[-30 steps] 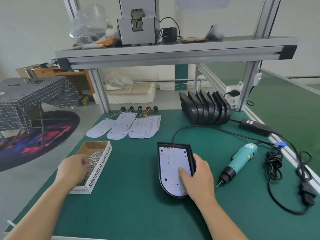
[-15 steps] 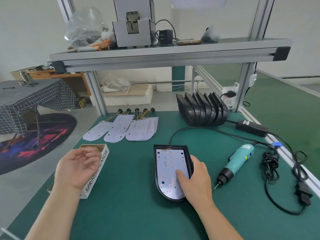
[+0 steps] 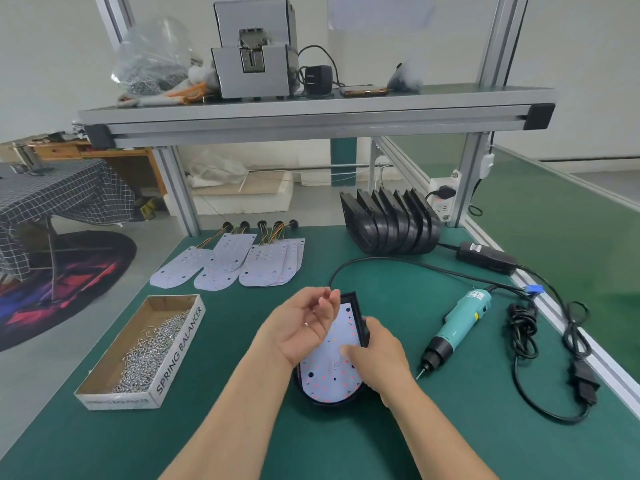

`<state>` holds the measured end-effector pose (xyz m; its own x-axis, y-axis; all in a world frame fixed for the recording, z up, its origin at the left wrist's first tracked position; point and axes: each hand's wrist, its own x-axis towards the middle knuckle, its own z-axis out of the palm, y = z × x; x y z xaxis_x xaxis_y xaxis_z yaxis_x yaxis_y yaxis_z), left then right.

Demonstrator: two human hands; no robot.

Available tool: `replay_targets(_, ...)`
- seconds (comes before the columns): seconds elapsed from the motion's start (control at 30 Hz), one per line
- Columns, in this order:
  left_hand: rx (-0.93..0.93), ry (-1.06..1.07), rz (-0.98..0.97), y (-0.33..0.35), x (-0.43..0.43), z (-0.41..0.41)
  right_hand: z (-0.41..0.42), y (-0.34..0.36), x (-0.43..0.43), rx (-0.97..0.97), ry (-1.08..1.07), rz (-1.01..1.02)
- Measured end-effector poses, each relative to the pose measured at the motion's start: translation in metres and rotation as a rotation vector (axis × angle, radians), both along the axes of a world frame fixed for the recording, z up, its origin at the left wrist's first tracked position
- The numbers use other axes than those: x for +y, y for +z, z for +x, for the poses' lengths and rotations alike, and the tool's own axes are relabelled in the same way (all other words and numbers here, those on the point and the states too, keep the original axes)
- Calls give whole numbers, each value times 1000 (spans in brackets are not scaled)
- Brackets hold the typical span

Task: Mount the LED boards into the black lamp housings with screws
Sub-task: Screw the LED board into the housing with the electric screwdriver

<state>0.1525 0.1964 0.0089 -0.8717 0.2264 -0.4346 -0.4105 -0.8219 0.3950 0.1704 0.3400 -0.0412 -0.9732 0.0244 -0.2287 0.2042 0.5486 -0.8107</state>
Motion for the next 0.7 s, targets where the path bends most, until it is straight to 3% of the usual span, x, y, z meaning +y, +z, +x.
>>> replay_targets(0.2, -88, 55, -445, -25, 24, -25, 1, 2, -2, 2, -9, 32)
replay_targets(0.3, -111, 56, -562, -30, 28, -30, 2, 1, 0, 8, 33, 56)
replay_targets(0.4, -125, 15, -598, -35, 25, -33, -2, 4, 11, 105, 54, 160)
replay_targets(0.53, -129, 7, -591, -37, 20, -32, -21, 21, 66, 367, -354, 238)
replay_targets(0.6, -129, 14, -537, -37, 18, -30, -31, 24, 93, 250, -447, 337)
replay_targets(0.7, -119, 19, -459, -35, 16, -26, -41, 18, 112, 18, -404, 409)
